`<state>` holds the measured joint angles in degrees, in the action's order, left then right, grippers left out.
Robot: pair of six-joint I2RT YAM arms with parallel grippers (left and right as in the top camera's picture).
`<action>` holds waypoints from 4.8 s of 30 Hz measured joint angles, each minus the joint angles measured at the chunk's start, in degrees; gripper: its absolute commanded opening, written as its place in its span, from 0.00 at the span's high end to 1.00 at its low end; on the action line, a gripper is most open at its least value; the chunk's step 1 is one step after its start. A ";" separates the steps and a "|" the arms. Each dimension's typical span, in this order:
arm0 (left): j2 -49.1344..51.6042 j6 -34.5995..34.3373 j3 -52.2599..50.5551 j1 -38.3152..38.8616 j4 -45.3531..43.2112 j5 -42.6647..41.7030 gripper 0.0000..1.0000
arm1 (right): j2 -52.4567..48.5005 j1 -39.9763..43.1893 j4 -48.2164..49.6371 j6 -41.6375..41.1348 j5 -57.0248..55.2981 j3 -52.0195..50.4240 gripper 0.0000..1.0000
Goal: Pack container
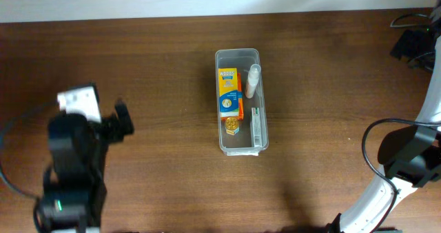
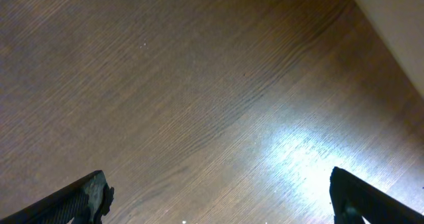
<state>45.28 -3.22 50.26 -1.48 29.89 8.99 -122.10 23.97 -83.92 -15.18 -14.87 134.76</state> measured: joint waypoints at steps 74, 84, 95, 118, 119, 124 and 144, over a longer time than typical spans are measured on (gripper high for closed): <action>-44.46 -9.90 -49.37 0.00 -25.81 -1.51 0.01 | 0.00 0.00 0.00 0.02 -0.13 0.00 0.01; -44.46 -9.92 -49.37 0.00 -25.81 -1.51 0.01 | 0.00 0.00 0.00 -0.02 -0.13 0.00 0.02; -44.46 -9.92 -49.37 0.00 -25.81 -1.51 0.01 | 0.00 0.00 0.00 0.00 -0.13 0.00 0.02; -44.46 -9.92 -49.37 0.00 -25.81 -1.51 0.01 | 0.94 -0.46 8.83 0.70 -0.13 -0.07 0.02; -44.46 -9.92 -49.37 0.00 -25.81 -1.51 0.01 | 1.60 -0.66 11.04 1.27 -0.15 -0.09 0.02; -44.46 -9.92 -49.37 0.00 -25.81 -1.51 0.00 | 9.18 -3.19 16.50 7.82 -0.15 -0.13 0.02; -44.50 -9.92 -49.37 0.00 -25.81 -1.51 0.01 | 61.18 -18.67 56.17 15.43 7.98 -56.11 0.02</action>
<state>0.78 -13.15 0.89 -1.48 4.08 7.49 -60.93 5.30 -27.75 0.25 -6.90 78.65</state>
